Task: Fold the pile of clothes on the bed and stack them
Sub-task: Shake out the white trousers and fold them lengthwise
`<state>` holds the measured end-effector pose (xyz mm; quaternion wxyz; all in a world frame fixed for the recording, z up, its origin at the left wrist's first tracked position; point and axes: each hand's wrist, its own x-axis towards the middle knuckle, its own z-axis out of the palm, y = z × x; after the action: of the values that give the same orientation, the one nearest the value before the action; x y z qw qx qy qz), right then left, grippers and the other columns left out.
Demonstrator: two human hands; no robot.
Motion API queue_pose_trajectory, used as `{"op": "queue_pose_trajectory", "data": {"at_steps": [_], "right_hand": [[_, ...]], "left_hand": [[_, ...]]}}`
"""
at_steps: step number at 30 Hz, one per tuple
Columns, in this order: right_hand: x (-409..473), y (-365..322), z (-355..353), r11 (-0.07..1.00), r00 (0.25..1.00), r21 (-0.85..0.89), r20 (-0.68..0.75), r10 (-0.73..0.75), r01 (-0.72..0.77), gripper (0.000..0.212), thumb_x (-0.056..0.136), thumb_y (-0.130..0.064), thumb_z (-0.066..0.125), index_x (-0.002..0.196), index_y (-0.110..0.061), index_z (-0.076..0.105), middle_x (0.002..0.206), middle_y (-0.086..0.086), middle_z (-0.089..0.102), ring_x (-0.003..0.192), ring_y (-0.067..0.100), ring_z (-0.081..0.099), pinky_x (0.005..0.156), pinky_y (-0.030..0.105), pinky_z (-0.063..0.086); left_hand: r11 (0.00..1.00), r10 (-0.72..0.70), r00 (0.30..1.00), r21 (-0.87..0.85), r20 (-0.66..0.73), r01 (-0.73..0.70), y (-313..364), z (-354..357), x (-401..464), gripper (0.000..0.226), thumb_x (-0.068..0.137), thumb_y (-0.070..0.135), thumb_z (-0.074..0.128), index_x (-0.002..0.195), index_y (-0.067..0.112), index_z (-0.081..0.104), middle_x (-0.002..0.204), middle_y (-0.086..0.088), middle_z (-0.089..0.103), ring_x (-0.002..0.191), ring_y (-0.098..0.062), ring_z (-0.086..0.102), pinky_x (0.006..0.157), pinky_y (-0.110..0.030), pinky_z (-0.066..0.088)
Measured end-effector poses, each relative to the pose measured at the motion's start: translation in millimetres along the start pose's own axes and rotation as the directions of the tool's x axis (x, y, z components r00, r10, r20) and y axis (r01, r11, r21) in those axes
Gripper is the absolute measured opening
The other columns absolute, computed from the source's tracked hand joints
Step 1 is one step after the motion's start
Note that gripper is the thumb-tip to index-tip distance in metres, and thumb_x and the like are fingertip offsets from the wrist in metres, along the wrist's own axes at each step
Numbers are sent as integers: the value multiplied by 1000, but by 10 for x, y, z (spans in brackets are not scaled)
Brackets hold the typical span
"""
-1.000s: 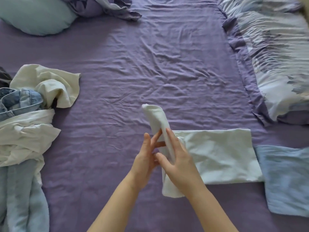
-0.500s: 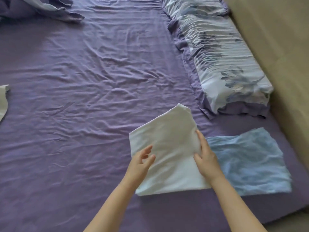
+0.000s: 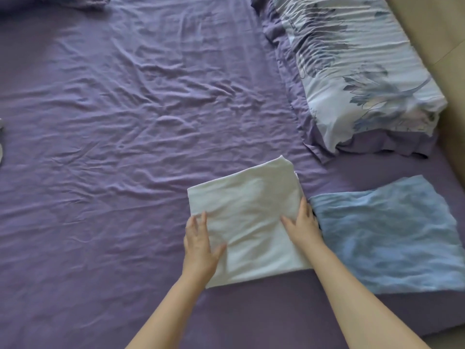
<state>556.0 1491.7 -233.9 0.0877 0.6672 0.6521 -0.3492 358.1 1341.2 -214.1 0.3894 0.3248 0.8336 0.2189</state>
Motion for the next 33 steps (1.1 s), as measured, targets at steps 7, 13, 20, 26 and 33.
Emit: {"op": "queue_pose_trajectory", "data": {"at_steps": [7, 13, 20, 26, 33], "right_hand": [[46, -31, -44, 999, 1000, -36, -29, 10, -11, 92, 87, -45, 60, 152, -15, 1, 147, 22, 30, 132, 40, 34, 105, 45, 30], [-147, -67, -129, 984, 980, 97, -146, -137, 152, 76, 91, -17, 59, 152, -19, 14, 140, 20, 41, 123, 35, 45, 97, 40, 38], [-628, -32, -316, 931, 919, 238, -349, -183, 275, 67, 90, -9, 59, 149, -16, 28, 147, 12, 39, 131, 28, 41, 99, 30, 32], [-1102, 135, -799, 924, 885, 228, -426, -188, 307, 59, 93, -3, 46, 148, -13, 28, 145, 15, 39, 130, 30, 39, 99, 33, 33], [-1277, 796, -1525, 952, 864, 162, -479, -155, 260, 55, 93, 0, 44, 146, -8, 31, 141, 19, 42, 127, 32, 40, 102, 36, 32]], "left_hand": [[789, -340, 914, -461, 222, 406, -160, -71, -18, 51, 84, 34, 71, 124, 24, 41, 127, 0, 57, 107, -17, 59, 90, -36, 50], [863, -263, 963, -433, 54, 260, -90, -134, -75, 42, 88, 34, 66, 123, 21, 48, 108, 10, 58, 99, -13, 59, 86, -31, 47], [841, -116, 993, -530, 16, 107, 35, -356, -426, 38, 91, 21, 64, 126, 23, 50, 111, 8, 60, 98, -10, 60, 83, -28, 48], [795, -25, 995, -601, 93, 76, 377, -356, -816, 33, 94, 8, 56, 125, 16, 51, 114, -2, 62, 99, -19, 62, 87, -35, 49], [747, 95, 946, -650, 309, 137, 983, 100, -1150, 54, 84, 3, 60, 133, 20, 49, 124, -4, 63, 111, -28, 62, 96, -47, 49]]}}
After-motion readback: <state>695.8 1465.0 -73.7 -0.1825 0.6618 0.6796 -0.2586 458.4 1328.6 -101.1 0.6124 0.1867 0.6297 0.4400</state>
